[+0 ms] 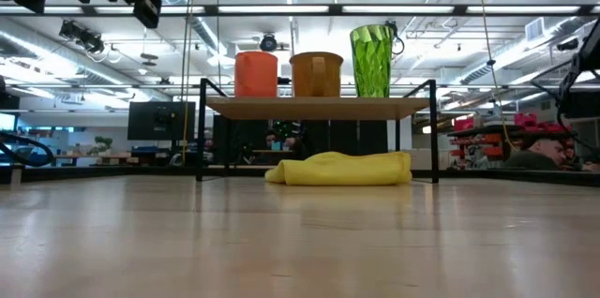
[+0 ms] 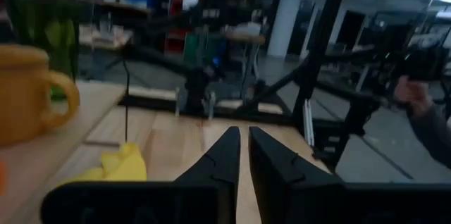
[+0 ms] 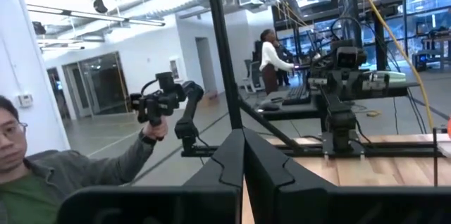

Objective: Stack small to large cups/mugs on shelf
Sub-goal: Return to Home Position

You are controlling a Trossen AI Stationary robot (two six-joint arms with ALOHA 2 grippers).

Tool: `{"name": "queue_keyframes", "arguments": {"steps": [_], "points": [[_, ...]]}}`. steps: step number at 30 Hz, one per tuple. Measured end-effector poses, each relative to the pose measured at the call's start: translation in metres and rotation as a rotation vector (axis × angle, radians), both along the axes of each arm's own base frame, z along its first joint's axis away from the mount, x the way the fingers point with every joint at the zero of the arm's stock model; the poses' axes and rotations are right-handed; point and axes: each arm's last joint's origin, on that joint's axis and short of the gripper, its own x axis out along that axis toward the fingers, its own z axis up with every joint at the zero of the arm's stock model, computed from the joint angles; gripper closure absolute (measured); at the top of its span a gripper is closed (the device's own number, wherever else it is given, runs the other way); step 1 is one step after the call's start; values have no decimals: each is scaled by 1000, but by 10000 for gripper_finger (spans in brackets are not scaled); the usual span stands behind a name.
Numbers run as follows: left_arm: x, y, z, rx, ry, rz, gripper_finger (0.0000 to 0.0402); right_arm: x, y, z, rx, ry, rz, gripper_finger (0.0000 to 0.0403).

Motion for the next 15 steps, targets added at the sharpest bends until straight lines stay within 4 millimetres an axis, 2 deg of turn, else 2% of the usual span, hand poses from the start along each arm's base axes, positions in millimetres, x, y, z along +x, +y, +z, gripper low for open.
{"name": "queue_keyframes", "arguments": {"steps": [15], "points": [[-27, 8, -5, -22, -93, -14, 366, -9, -21, 1, 24, -49, -4, 389]]}}
